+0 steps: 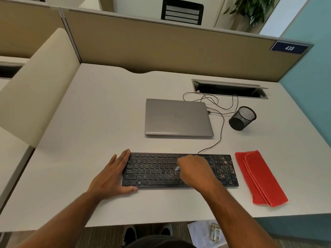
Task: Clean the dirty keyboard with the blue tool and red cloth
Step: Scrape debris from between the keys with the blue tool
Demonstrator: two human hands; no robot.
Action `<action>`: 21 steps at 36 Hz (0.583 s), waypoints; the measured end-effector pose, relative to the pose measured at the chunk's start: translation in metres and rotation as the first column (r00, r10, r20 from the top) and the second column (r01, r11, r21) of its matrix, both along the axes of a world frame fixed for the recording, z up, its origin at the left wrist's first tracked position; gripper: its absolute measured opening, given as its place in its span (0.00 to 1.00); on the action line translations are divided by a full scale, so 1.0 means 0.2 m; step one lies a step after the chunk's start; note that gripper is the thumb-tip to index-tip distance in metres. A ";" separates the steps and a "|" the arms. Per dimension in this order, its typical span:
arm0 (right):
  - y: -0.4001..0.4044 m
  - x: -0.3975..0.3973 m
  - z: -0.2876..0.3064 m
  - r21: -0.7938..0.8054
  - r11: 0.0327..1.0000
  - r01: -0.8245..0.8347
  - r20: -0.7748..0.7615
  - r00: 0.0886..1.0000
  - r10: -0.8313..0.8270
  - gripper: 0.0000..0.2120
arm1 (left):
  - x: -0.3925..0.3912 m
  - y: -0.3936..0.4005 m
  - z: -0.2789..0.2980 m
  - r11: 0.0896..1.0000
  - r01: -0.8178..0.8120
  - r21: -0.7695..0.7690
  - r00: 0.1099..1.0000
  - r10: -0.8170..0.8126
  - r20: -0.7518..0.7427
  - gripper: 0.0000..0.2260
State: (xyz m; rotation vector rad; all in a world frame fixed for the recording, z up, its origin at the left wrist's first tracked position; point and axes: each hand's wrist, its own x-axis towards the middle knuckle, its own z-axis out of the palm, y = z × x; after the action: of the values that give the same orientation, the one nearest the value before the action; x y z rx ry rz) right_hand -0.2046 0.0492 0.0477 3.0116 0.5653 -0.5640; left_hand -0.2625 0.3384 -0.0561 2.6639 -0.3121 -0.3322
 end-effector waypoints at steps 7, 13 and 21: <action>0.05 0.01 0.02 0.270 0.960 0.070 -0.115 0.993 -0.040 0.13 | 0.00 0.02 -0.05 1.000 -0.021 -0.004 1.000 0.020 -0.017 0.61; 0.13 -0.03 -0.04 0.174 0.981 -0.084 -0.094 0.990 0.101 0.29 | 0.01 0.03 -0.06 0.999 -0.031 -0.013 0.999 0.031 -0.016 0.61; 0.10 0.01 -0.03 0.207 0.978 -0.040 -0.062 0.997 0.054 0.32 | 0.01 0.03 -0.07 0.999 -0.027 -0.025 1.000 0.027 0.003 0.61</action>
State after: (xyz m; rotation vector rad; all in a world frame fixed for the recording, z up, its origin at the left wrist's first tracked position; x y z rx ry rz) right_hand -0.2033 0.0696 0.0417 3.1711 0.7405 -0.6442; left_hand -0.2601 0.3439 -0.0704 2.6417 -0.2790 -0.3137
